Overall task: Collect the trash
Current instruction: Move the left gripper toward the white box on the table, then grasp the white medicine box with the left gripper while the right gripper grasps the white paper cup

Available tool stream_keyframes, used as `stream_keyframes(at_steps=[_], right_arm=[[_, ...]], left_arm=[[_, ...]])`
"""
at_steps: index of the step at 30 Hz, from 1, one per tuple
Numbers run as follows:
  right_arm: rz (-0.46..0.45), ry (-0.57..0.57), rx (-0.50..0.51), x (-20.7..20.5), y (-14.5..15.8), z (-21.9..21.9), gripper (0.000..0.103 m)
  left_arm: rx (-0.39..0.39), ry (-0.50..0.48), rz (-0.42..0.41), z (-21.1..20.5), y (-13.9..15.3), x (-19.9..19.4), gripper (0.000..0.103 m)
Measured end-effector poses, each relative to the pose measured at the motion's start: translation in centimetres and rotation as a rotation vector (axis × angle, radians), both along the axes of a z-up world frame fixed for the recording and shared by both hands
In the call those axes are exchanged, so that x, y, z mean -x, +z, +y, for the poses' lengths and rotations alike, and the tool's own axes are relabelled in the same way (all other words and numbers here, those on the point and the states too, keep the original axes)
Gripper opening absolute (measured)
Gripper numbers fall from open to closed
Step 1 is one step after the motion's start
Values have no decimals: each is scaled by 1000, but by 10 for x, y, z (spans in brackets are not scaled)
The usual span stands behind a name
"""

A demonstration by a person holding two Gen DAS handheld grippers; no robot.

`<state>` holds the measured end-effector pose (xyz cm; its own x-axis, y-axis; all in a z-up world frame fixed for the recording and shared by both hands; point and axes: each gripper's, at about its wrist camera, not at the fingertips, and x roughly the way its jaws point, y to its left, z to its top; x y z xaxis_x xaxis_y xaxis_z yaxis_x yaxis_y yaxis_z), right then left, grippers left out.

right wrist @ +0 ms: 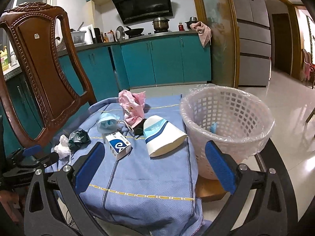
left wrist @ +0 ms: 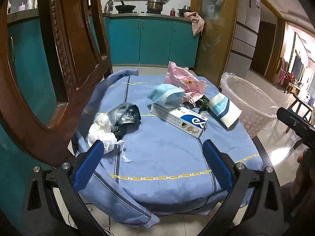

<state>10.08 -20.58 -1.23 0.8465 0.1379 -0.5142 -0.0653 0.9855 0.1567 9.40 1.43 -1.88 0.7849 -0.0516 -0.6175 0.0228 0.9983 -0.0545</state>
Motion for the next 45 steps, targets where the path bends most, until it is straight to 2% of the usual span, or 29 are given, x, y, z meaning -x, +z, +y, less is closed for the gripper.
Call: stream_keyframes(at_steps=[20, 26, 29, 34, 40, 42, 45], right_arm=[[10, 13, -21, -1, -2, -2, 99], [7, 6, -31, -2, -1, -3, 99], [2, -8, -47, -3, -1, -8, 99], [10, -29, -85, -5, -2, -16, 99], [7, -26, -95, -2, -1, -22, 99], [6, -26, -104, -2, -1, -24, 99], [6, -20, -114, -2, -1, -27, 99]], left_arm=[[-17, 0, 45, -7, -10, -7, 100], [15, 4, 92, -19, -15, -19, 100], [48, 9, 132, -35, -16, -35, 100], [55, 58, 174, -70, -23, -77, 100], [58, 191, 244, -96, -48, -138, 100], [71, 239, 305, -97, -63, -152, 99], [39, 277, 333, -96, -74, -162, 96]])
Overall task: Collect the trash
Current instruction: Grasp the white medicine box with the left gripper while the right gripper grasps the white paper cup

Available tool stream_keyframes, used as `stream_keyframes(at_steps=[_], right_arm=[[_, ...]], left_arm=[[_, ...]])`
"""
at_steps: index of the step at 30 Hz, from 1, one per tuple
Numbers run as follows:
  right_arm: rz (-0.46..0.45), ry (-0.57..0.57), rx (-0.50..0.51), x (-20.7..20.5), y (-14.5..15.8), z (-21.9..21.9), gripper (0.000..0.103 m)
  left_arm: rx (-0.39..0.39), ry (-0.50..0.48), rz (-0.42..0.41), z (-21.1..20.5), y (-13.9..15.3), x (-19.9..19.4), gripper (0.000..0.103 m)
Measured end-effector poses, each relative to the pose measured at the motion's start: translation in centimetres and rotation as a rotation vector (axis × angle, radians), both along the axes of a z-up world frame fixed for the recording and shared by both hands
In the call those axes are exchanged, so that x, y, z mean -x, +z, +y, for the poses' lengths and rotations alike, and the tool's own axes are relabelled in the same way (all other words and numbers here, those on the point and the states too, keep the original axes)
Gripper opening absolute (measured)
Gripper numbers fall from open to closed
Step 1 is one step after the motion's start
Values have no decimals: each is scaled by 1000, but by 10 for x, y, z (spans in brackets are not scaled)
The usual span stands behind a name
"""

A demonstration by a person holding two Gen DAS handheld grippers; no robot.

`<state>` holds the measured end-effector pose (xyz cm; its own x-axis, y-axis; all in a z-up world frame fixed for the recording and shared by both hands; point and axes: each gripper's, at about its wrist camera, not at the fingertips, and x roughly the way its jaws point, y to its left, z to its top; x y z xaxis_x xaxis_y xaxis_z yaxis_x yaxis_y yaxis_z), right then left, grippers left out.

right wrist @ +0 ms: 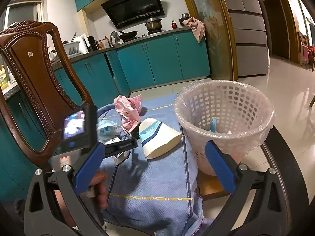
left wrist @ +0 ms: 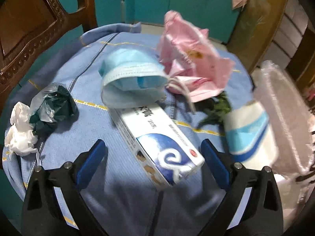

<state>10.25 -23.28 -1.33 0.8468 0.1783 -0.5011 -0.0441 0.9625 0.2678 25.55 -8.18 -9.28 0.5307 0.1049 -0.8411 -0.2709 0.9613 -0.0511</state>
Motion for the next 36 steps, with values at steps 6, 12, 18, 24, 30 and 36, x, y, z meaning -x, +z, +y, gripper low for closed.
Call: stream_keyframes(at_steps=[6, 12, 18, 24, 30, 36], right_arm=[[3, 17, -13, 0, -1, -2, 99], [37, 66, 22, -8, -5, 14, 99], [83, 124, 111, -29, -11, 32, 99], [154, 200, 278, -87, -24, 48, 99], [230, 288, 421, -141, -45, 63, 99], [376, 319, 449, -164, -74, 67, 81]], left_arm=[[-38, -35, 24, 28, -7, 20, 89], [-72, -46, 10, 64, 2, 40, 87], [-190, -160, -62, 42, 12, 35, 87], [-116, -172, -4, 50, -2, 13, 85], [-32, -174, -2, 66, -5, 4, 66], [-21, -187, -7, 74, -6, -6, 41]])
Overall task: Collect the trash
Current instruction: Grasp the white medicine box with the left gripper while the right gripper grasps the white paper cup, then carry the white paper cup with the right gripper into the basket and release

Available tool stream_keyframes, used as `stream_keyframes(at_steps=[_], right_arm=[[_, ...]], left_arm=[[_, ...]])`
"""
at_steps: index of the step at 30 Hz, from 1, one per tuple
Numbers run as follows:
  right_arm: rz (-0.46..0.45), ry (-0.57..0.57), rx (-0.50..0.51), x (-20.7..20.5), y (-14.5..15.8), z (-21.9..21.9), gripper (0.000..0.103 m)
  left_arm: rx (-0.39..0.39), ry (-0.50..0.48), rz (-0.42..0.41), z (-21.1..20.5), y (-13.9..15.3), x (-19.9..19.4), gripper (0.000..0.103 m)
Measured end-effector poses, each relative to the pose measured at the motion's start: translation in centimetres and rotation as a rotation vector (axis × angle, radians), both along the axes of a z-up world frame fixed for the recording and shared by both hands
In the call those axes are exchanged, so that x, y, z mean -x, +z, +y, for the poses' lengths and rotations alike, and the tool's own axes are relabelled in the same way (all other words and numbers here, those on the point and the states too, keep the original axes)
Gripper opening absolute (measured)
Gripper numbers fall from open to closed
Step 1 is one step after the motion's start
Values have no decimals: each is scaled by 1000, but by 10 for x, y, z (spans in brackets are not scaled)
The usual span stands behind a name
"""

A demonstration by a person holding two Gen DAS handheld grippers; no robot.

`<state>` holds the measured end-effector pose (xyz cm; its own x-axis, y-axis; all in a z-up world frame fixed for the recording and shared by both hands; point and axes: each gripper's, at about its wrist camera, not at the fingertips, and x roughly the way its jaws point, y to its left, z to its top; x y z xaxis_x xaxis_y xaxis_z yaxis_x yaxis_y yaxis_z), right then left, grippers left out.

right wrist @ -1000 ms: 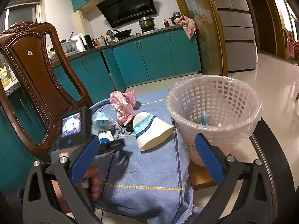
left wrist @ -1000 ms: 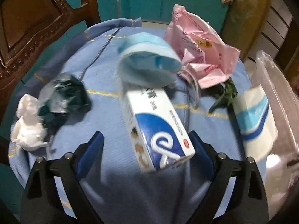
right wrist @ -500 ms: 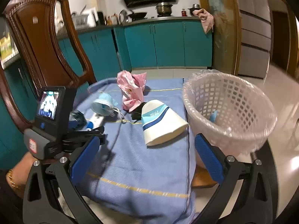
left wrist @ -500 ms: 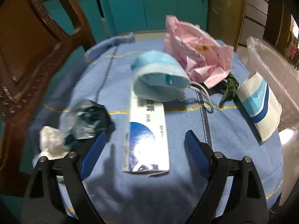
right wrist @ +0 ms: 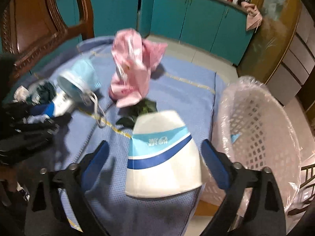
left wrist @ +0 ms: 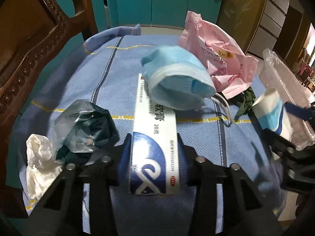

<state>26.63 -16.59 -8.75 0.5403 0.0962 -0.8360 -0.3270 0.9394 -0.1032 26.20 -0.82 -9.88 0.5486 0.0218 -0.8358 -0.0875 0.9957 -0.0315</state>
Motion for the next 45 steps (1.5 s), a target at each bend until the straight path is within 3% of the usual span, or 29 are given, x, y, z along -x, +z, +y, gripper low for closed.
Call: stream_keyframes(at_steps=[4, 5, 7, 8, 16, 19, 32, 45], right_arm=[[17, -42, -61, 5, 7, -10, 70], [8, -58, -96, 10, 12, -15, 55], [-12, -76, -157, 24, 24, -24, 40], [-24, -81, -186, 33, 29, -28, 37], [-52, -87, -279, 73, 40, -32, 32], [-55, -85, -325, 77, 44, -32, 29], [-200, -46, -400, 121, 68, -11, 27], [-192, -35, -392, 119, 63, -5, 27]], left_arm=[[49, -18, -13, 3, 9, 14, 41], [49, -24, -29, 4, 13, 16, 41], [44, -45, -79, 3, 26, 29, 41], [43, -57, -102, 3, 34, 36, 41], [35, -114, -313, 7, 83, 105, 41], [-29, -127, -368, 1, 87, 127, 41], [-11, -132, -382, -2, 89, 138, 41], [-7, -139, -366, -1, 84, 133, 41]])
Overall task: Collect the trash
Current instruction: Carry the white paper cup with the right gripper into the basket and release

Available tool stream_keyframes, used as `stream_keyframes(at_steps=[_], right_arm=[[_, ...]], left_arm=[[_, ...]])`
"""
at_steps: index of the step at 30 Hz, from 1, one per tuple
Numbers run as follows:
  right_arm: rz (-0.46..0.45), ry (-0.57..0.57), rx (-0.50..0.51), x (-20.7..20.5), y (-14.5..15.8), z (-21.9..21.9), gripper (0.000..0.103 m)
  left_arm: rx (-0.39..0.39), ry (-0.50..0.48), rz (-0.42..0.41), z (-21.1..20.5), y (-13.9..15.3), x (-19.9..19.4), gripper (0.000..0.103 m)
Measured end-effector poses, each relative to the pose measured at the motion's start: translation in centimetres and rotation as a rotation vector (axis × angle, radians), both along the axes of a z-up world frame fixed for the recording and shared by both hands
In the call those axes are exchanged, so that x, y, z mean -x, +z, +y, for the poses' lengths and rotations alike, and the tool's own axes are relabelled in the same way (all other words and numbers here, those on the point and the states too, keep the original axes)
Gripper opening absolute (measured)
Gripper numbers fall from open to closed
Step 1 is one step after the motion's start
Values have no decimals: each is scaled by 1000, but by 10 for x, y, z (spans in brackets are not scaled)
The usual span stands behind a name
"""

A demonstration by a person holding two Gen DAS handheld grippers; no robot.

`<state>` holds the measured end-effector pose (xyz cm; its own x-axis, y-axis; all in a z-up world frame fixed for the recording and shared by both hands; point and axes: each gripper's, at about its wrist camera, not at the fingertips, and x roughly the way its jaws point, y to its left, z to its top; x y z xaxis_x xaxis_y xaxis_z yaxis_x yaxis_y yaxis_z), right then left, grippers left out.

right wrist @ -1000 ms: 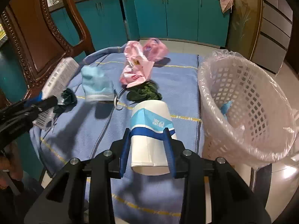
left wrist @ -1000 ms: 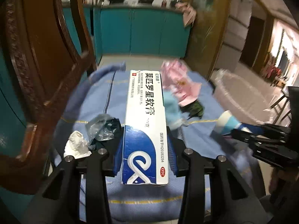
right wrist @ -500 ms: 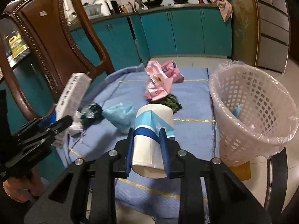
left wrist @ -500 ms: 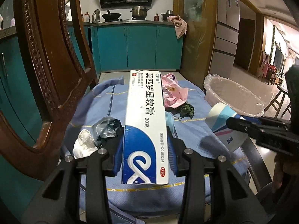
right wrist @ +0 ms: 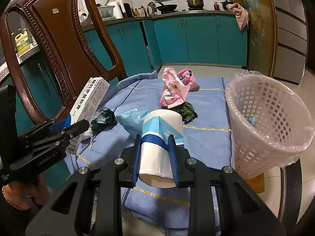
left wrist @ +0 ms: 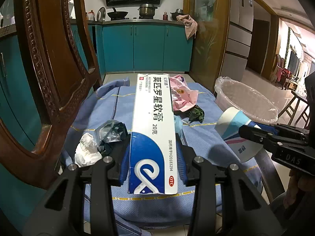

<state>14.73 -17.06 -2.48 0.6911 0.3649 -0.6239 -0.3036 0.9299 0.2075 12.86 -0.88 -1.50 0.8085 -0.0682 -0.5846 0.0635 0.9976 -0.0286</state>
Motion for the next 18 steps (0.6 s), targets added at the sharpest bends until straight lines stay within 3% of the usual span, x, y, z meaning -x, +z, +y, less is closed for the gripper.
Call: stream_keyframes(at_steps=[18], right_arm=[[-2, -5, -2, 1, 2, -3, 27]], left_arm=[[1, -2, 27, -1, -6, -3, 41]])
